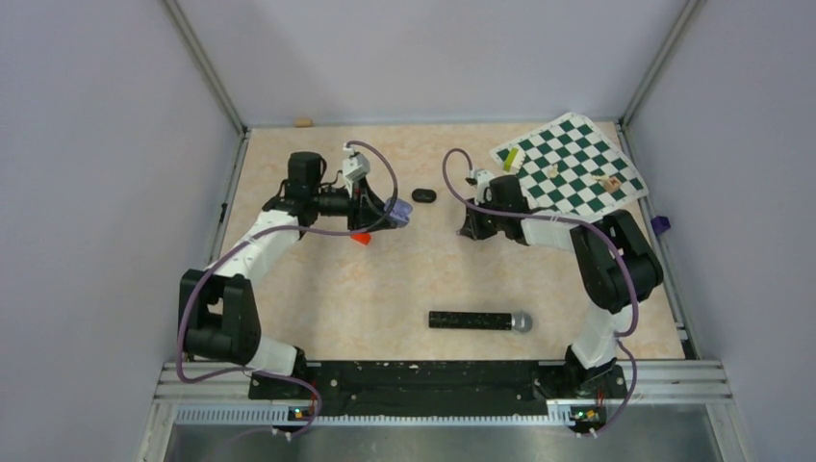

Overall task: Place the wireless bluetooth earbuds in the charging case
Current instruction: Place the earbud at the center of the board.

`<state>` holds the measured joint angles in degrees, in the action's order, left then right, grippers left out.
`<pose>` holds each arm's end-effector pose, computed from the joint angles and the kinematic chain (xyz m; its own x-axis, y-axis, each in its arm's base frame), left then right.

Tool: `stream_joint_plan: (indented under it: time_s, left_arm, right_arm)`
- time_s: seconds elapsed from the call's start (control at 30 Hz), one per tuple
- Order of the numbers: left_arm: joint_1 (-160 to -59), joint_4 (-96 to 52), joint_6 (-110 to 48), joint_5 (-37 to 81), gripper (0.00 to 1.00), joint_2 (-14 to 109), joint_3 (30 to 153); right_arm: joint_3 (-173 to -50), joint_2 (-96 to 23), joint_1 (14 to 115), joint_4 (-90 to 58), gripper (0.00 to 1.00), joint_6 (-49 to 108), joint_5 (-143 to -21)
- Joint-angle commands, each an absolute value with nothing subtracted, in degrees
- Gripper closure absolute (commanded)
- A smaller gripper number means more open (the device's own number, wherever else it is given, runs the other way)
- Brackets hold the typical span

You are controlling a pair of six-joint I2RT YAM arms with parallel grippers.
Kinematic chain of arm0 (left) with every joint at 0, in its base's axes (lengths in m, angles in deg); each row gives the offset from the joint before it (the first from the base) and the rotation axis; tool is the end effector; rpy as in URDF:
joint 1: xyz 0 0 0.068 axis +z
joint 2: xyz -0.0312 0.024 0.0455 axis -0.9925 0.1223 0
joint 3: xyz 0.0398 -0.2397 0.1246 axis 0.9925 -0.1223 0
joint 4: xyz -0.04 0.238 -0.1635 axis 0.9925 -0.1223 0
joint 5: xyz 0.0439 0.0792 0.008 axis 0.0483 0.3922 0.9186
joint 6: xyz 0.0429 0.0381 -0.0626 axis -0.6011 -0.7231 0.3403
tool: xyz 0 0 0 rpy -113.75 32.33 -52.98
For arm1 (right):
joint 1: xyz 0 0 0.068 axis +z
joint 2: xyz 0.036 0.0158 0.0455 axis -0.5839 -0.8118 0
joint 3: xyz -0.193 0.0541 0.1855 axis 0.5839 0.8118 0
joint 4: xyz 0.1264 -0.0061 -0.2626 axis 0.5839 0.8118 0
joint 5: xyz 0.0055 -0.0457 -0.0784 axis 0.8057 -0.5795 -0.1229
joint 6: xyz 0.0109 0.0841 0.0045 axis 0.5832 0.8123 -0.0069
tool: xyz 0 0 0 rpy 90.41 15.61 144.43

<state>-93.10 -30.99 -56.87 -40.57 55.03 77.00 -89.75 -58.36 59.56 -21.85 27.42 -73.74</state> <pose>0.3294 -0.1306 0.2584 -0.3083 0.1338 -0.9418 0.9457 0.1504 -0.2882 0.3684 0.1851 0.1013 -0.6783 -0.2125 -0.7034 -0.5147 0.8206 0.2483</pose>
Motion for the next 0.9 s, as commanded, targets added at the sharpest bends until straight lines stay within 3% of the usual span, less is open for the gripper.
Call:
stream_joint_plan:
  time_s: [0.0, 0.17, 0.33, 0.6, 0.87]
  left_arm:
    - [-95.27, -48.57, -73.52, -41.58, 1.0, 58.41, 84.12]
    - [-95.38, -76.4, -94.57, -40.58, 1.0, 64.5, 94.32]
    - [-95.37, -85.04, -102.69, -43.49, 1.0, 66.34, 95.73]
    - [-95.45, -73.4, -93.71, -42.23, 1.0, 62.14, 90.01]
    - [-95.45, -72.16, -92.92, -42.1, 1.0, 60.81, 88.74]
  right_arm:
    - [-90.67, -59.19, 57.29, -23.38, 0.84, 28.82, -71.88]
    - [-91.83, -59.88, 56.81, -21.37, 0.66, 28.08, -65.18]
    - [-93.48, -59.9, 56.84, -18.96, 0.46, 27.5, -60.0]
    - [-93.82, -59.84, 56.85, -17.78, 0.44, 27.43, -56.21]
    - [-94.59, -60.53, 56.94, -16.93, 0.44, 27.82, -53.47]
